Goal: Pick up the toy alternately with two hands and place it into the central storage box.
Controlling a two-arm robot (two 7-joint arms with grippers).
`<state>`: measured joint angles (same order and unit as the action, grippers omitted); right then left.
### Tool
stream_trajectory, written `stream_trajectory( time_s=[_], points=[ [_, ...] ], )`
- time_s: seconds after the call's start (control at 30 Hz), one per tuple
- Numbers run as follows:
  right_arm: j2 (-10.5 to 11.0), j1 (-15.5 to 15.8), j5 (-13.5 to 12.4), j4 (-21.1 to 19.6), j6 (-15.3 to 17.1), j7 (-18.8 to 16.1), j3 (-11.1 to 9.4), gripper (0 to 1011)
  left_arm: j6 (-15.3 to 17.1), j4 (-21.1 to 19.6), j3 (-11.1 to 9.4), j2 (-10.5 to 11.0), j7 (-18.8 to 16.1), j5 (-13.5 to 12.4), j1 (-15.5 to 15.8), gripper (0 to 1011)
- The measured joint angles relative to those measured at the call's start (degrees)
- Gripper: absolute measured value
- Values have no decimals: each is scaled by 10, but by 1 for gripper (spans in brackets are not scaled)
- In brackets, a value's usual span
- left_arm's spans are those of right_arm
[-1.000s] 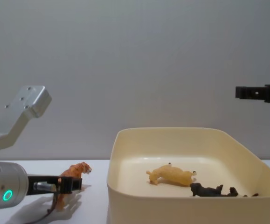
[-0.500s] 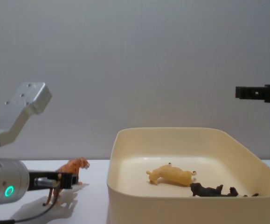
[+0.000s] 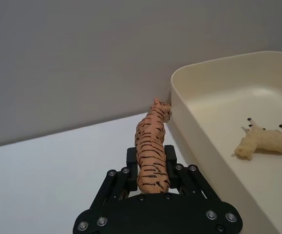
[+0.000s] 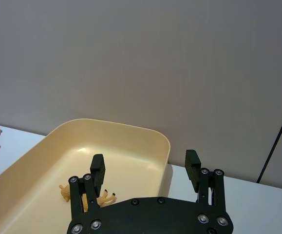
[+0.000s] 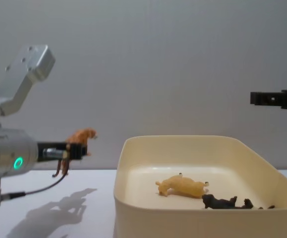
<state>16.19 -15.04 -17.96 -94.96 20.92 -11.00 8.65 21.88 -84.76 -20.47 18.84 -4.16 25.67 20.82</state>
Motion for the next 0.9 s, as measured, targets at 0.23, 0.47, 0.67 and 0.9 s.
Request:
stream_trajectory(
  time_s=[0.23,0.47,0.67,0.9],
  points=[
    [0,0,0,0,0,0,0,1001,0,-5,0,-7,32,-11,16,295],
    [0,0,0,0,0,0,0,1001,7,-1,-3,-15,80,-29,36,295],
    [0,0,0,0,0,0,0,1001,12,14,-9,-25,132,-54,59,295],
    [0,0,0,0,0,0,0,1001,11,43,-20,-39,198,-100,91,295]
  ],
)
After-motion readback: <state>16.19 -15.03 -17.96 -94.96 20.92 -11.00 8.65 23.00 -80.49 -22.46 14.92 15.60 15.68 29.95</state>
